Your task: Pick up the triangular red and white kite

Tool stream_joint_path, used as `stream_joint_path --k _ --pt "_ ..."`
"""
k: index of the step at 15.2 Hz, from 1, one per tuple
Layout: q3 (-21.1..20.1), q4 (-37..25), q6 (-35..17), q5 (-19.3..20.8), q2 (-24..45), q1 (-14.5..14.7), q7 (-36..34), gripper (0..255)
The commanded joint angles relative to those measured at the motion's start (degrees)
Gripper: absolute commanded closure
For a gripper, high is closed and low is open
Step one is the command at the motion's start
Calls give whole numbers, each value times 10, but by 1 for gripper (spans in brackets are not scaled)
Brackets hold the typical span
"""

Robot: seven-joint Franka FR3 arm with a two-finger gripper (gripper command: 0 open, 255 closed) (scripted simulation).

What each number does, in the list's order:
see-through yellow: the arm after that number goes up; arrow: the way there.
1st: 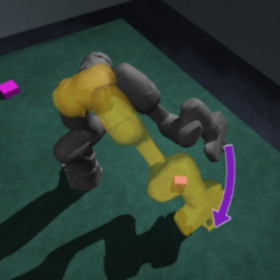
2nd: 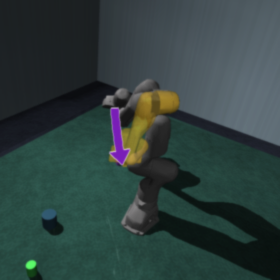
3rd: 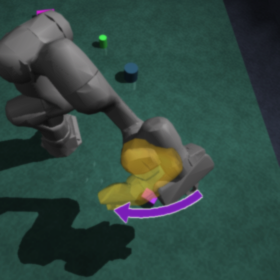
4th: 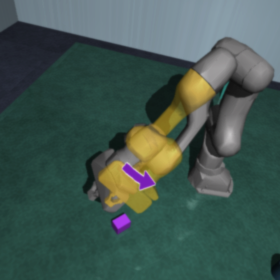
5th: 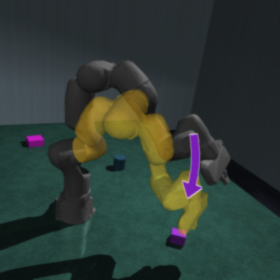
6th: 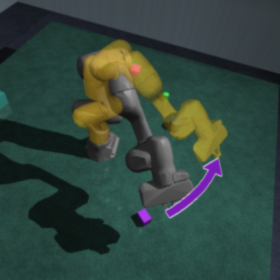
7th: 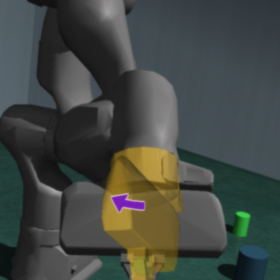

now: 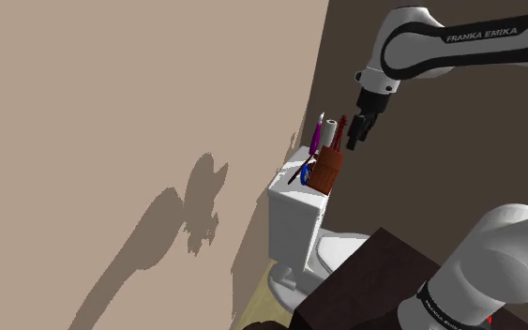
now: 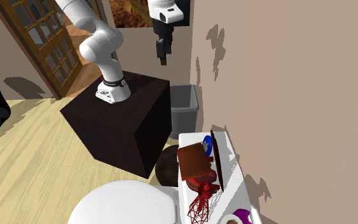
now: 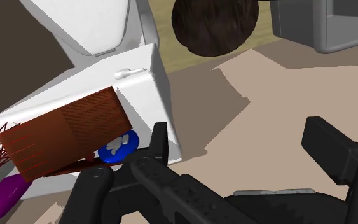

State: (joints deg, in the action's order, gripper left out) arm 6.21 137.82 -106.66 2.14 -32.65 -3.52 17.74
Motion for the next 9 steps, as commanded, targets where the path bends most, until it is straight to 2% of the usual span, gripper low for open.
stream_joint_path --k 1,9 --pt "18 -10 -28 1 34 -4 19 0" --pt "85 -83 -121 -30 188 -13 104 0"
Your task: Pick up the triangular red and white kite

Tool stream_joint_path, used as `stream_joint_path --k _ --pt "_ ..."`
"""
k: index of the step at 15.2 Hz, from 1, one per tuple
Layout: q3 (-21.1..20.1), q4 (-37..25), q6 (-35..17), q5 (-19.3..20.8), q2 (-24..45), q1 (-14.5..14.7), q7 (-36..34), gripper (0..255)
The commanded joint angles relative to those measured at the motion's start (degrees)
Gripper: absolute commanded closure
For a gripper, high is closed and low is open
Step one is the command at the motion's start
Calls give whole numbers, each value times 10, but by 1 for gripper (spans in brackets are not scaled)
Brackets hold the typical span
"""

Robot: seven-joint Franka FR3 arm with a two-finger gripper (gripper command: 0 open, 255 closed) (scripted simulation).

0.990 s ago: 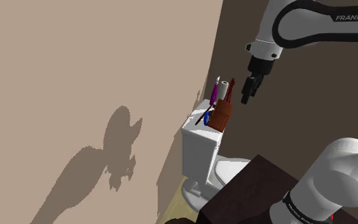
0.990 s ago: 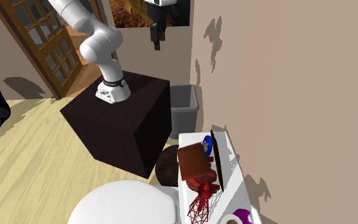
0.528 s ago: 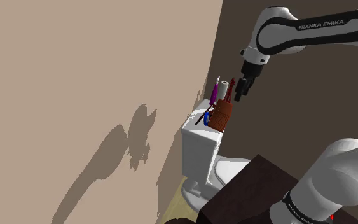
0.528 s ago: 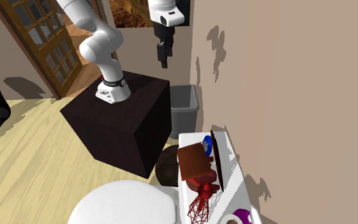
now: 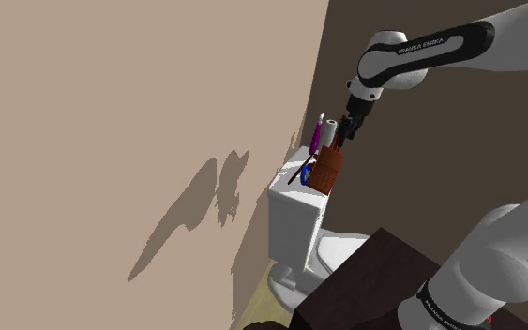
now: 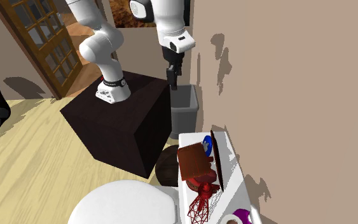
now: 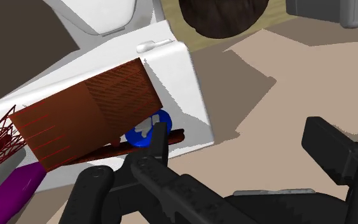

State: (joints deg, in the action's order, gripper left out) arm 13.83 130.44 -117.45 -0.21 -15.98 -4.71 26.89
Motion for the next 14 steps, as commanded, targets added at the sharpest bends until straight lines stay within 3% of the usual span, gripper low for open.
stream_joint_path --k 1,8,14 --pt "16 -21 -22 -14 42 -2 25 0" --pt "54 -130 -60 -92 193 -18 116 0" --pt "58 -256 -58 -170 330 -56 185 0"
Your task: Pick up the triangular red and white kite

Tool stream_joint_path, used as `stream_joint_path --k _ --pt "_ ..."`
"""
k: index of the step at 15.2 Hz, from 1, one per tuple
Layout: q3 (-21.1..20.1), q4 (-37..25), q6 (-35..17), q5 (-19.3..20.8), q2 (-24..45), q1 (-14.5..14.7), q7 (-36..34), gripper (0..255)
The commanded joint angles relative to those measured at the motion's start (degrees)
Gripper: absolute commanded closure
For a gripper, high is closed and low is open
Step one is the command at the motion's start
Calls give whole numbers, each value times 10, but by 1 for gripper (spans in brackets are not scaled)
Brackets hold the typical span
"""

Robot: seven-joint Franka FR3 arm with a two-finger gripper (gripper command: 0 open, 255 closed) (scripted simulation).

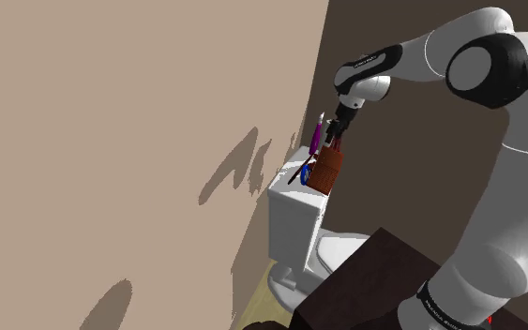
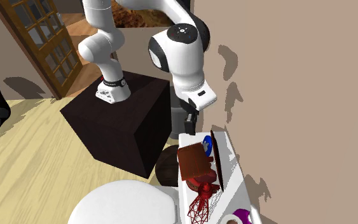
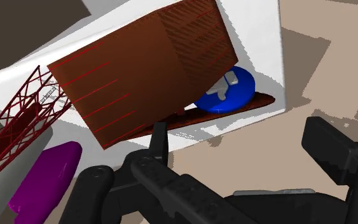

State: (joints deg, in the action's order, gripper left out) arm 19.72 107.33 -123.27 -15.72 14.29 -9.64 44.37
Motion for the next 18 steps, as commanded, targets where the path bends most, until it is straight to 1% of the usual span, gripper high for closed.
stream_joint_path --k 1,6,11,18 --pt "-3 -49 3 -26 50 -16 20 0" --pt "-16 -187 30 -74 169 -63 51 0" --pt "-34 -365 77 -104 299 -116 57 0" --pt "-41 -349 40 -113 322 -118 69 0"
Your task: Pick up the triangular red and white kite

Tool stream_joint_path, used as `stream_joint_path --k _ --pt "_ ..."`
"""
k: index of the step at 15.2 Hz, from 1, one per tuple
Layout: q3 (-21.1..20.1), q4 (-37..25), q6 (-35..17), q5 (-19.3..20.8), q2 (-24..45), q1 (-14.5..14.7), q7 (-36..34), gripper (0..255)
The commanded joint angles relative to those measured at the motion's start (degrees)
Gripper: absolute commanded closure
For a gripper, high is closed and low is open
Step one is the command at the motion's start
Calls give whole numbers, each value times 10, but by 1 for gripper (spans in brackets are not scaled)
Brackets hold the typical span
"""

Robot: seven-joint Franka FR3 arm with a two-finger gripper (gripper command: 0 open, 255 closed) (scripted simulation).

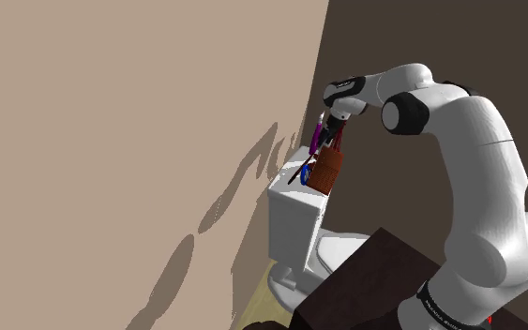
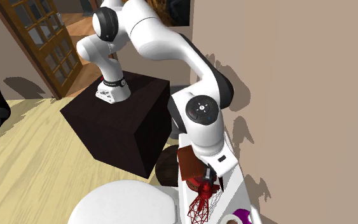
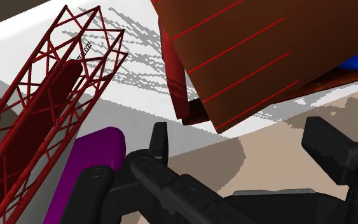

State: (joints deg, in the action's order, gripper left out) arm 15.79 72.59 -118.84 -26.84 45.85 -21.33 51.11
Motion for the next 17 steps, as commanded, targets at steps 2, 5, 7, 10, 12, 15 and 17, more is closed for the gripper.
stream_joint_path --k 2,5,7,10,12,15,17 --pt "-2 -1 -7 -2 8 -1 2 0" --pt "-2 -3 -7 -2 10 -1 2 255" --pt "-2 -3 -7 -2 10 -1 2 255" --pt "-2 -3 -7 -2 10 -1 2 255" --pt "-2 -1 -7 -2 8 -1 2 255" --pt "1 -6 8 2 -2 0 -3 255" --pt "3 -11 18 4 -9 0 -6 255"
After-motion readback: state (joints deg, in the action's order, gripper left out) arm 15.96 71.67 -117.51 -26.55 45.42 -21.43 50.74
